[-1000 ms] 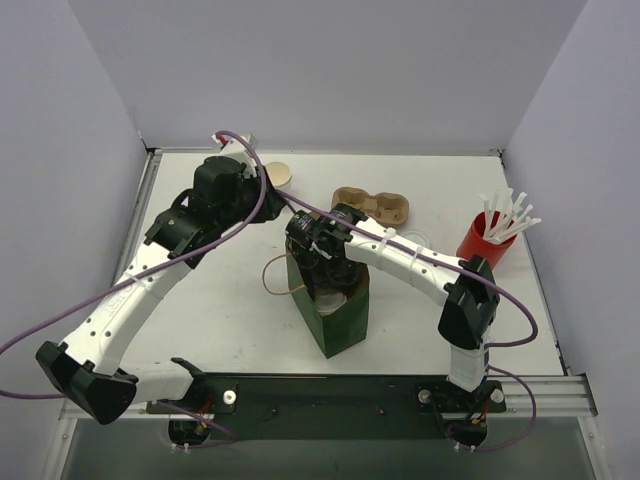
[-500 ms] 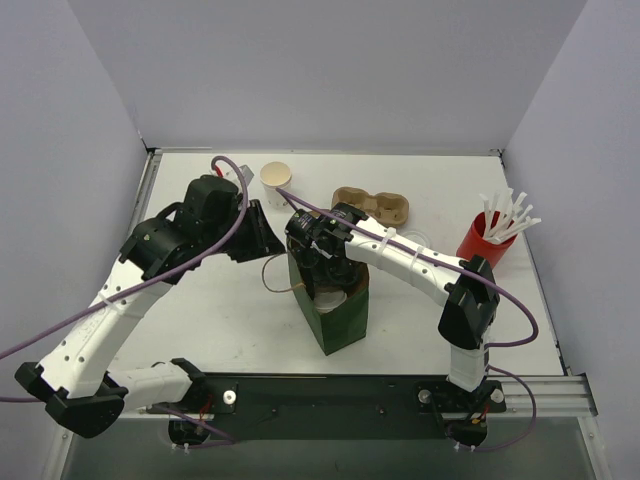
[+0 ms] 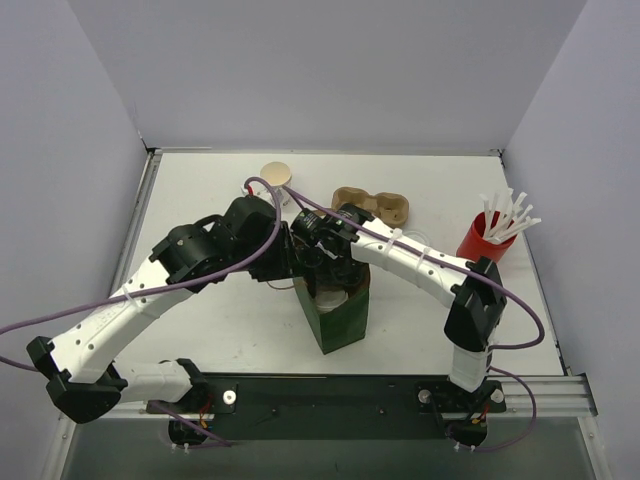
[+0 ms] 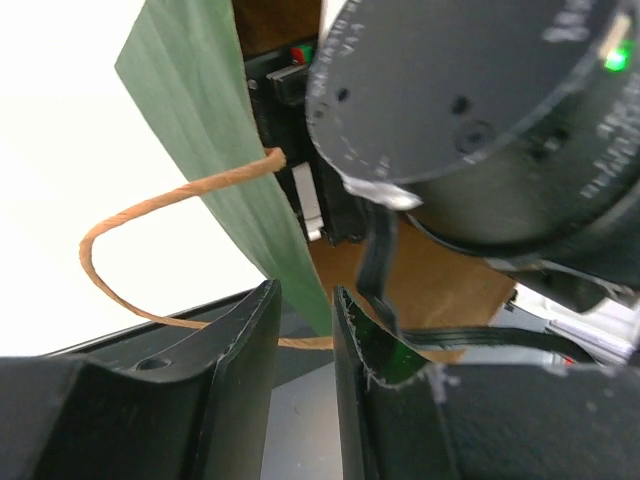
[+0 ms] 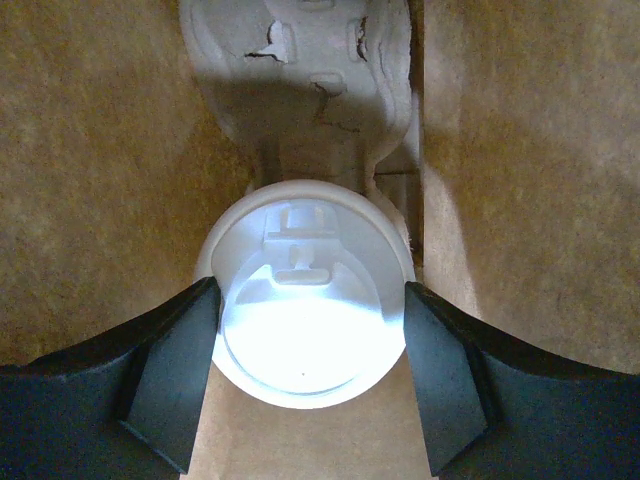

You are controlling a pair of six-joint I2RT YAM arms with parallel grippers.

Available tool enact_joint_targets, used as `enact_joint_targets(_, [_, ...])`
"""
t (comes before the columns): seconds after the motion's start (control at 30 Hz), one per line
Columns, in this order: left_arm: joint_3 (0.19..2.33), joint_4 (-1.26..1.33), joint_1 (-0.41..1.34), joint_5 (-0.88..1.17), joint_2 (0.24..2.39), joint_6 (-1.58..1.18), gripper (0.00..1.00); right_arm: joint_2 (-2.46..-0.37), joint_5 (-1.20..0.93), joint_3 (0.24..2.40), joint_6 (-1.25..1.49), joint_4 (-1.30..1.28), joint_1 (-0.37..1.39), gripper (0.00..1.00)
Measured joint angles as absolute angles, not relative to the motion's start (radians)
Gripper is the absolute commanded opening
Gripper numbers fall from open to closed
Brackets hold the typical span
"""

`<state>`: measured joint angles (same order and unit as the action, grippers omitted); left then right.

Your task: Pack the takeout coffee

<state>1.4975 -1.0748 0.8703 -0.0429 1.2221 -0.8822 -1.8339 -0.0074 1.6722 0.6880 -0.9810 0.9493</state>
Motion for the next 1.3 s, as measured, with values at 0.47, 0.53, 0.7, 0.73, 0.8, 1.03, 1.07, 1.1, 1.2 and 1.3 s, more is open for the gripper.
enact_joint_targets(0.47, [1.491,-1.061,0.884,-0.123,1.293,-0.87,0.4,-1.803,-0.007,1.639,0.704,-0.969,0.946,0.31])
enact_joint_targets(0.53, [1.491,-1.058,0.885,-0.125,1.298,-0.866,0.37,-1.803,-0.007,1.639,0.704,-0.969,0.942,0.31])
enact_joint_targets(0.7, [1.511,-1.067,0.892,-0.146,1.329,-0.851,0.14,-1.803,-0.008,1.639,0.704,-0.969,0.937,0.31])
enact_joint_targets(0.73, [1.516,-1.071,0.895,-0.157,1.334,-0.849,0.03,-1.803,-0.009,1.639,0.704,-0.968,0.934,0.31])
enact_joint_targets(0.8, [1.531,-1.088,0.896,-0.181,1.346,-0.836,0.0,-1.803,-0.015,1.639,0.704,-0.967,0.933,0.31])
enact_joint_targets(1.03, [1.562,-1.114,0.898,-0.249,1.367,-0.807,0.0,-1.804,-0.038,1.66,0.703,-0.968,0.931,0.31])
enact_joint_targets(1.07, [1.562,-1.113,0.902,-0.26,1.367,-0.807,0.0,-1.804,-0.042,1.666,0.702,-0.973,0.931,0.31])
enact_joint_targets(1.1, [1.562,-1.112,0.907,-0.274,1.367,-0.807,0.0,-1.804,-0.046,1.673,0.702,-0.978,0.932,0.31])
enact_joint_targets(1.2, [1.562,-1.11,0.924,-0.321,1.365,-0.813,0.0,-1.806,-0.057,1.698,0.699,-1.002,0.934,0.31])
enact_joint_targets(1.3, [1.562,-1.104,0.939,-0.364,1.36,-0.832,0.0,-1.812,-0.06,1.723,0.694,-1.022,0.936,0.31])
